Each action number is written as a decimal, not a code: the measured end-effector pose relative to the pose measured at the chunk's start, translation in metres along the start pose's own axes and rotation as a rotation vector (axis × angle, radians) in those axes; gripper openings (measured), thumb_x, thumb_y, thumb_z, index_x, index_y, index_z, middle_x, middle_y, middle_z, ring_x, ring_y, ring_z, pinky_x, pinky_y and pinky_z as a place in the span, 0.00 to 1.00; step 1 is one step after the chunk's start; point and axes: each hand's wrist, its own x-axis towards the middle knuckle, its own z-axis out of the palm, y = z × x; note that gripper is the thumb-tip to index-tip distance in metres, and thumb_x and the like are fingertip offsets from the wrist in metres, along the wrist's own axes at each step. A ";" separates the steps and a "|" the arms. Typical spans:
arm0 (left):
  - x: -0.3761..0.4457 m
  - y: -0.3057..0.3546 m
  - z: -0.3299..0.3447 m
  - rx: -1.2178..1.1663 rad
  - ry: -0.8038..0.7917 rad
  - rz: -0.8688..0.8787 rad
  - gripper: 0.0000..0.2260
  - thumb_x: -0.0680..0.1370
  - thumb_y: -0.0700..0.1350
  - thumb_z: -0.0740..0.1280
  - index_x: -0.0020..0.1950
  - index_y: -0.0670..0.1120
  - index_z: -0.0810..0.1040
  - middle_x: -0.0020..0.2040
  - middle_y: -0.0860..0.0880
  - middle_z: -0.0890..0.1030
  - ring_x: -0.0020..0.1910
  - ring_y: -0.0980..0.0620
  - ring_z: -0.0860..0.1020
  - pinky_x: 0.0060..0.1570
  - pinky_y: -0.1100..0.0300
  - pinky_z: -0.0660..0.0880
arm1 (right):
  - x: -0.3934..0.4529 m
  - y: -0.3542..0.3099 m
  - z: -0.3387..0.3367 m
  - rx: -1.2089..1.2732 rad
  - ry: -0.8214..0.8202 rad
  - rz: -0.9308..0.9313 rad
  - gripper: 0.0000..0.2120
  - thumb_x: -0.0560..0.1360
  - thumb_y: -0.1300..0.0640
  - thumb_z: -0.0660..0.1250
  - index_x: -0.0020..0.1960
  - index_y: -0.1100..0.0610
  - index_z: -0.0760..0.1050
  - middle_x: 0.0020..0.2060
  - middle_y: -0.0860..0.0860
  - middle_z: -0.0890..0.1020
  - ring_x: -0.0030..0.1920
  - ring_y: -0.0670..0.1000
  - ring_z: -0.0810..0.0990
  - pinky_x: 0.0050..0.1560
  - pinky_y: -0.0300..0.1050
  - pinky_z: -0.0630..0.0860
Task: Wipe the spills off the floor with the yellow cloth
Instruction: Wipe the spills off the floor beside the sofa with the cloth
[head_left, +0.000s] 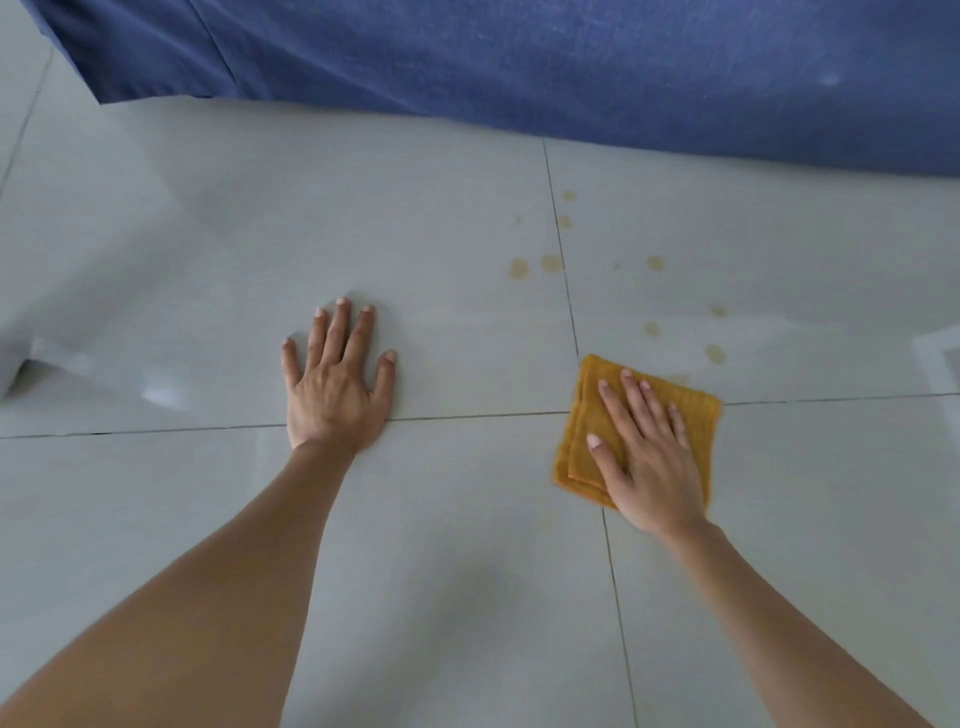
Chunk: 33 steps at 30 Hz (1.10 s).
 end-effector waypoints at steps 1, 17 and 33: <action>0.000 0.001 0.001 0.004 0.003 0.001 0.26 0.80 0.58 0.49 0.77 0.54 0.53 0.78 0.52 0.52 0.77 0.51 0.48 0.73 0.46 0.41 | 0.001 0.018 -0.004 0.002 -0.005 0.045 0.30 0.78 0.38 0.46 0.78 0.45 0.52 0.79 0.46 0.51 0.78 0.49 0.51 0.76 0.53 0.49; 0.002 0.001 0.000 0.039 -0.002 0.004 0.27 0.78 0.60 0.47 0.77 0.54 0.54 0.78 0.52 0.53 0.77 0.51 0.50 0.73 0.47 0.43 | 0.097 -0.004 -0.013 0.023 0.006 0.149 0.31 0.78 0.38 0.44 0.79 0.47 0.46 0.79 0.48 0.48 0.79 0.50 0.46 0.76 0.56 0.45; 0.001 0.003 -0.001 0.052 -0.011 -0.020 0.29 0.77 0.62 0.45 0.77 0.55 0.54 0.78 0.52 0.53 0.77 0.52 0.49 0.73 0.48 0.43 | 0.070 0.149 -0.027 0.043 0.034 0.559 0.33 0.77 0.36 0.43 0.79 0.49 0.48 0.79 0.50 0.50 0.79 0.52 0.48 0.76 0.58 0.46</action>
